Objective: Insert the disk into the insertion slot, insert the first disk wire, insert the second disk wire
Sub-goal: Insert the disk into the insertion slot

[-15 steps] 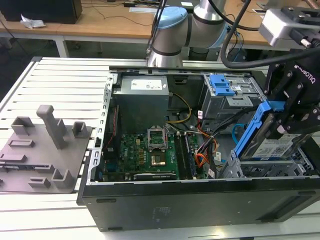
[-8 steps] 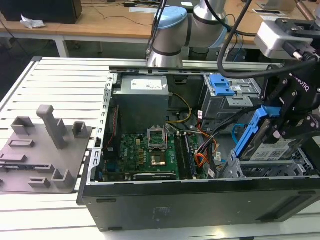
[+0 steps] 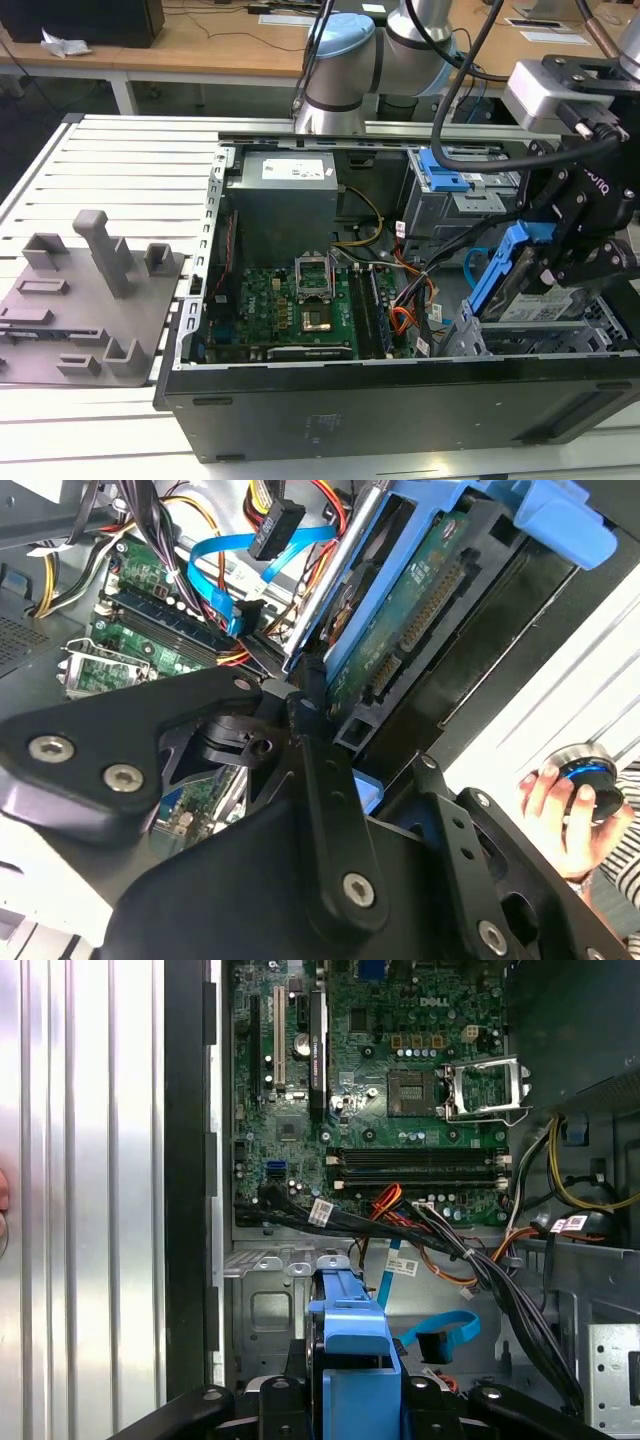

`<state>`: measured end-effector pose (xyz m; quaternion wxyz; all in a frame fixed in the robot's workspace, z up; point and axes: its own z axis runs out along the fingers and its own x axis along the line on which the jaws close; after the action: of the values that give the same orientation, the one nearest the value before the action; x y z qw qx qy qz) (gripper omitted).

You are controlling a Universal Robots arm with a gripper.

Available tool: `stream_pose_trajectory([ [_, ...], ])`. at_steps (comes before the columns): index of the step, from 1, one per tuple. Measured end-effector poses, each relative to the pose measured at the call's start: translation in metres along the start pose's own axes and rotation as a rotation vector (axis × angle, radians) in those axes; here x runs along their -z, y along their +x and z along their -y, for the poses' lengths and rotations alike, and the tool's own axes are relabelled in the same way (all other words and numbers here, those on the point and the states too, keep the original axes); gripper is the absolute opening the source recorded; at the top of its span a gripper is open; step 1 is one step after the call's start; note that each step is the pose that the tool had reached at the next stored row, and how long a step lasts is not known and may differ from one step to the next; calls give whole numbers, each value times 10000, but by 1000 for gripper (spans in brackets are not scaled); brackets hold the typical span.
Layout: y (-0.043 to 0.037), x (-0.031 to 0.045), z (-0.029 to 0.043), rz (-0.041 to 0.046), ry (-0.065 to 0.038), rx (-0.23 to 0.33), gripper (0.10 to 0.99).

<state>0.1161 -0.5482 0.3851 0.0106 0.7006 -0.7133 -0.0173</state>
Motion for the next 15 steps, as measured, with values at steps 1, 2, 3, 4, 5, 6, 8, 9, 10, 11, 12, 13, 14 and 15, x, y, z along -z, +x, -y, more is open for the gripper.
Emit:
stream_pose_trajectory([
  [1,0,-1,0,1,0,0,361],
  [2,0,-1,0,1,0,0,373],
  [3,0,-1,0,1,0,0,435],
  [4,0,-1,0,-1,0,0,435],
  [5,0,-2,-1,2,0,-1,435],
  [6,0,-2,0,2,0,0,435],
  [8,0,-2,0,0,0,-1,420],
  [9,0,-2,0,0,0,0,357],
  [10,0,-2,0,0,0,0,294],
  [11,0,-3,0,1,0,0,173],
  [12,0,-3,0,1,0,0,114],
  [13,0,-3,0,1,0,0,106],
  [14,0,-3,0,1,0,0,106],
  [15,0,-3,0,0,0,0,106],
])
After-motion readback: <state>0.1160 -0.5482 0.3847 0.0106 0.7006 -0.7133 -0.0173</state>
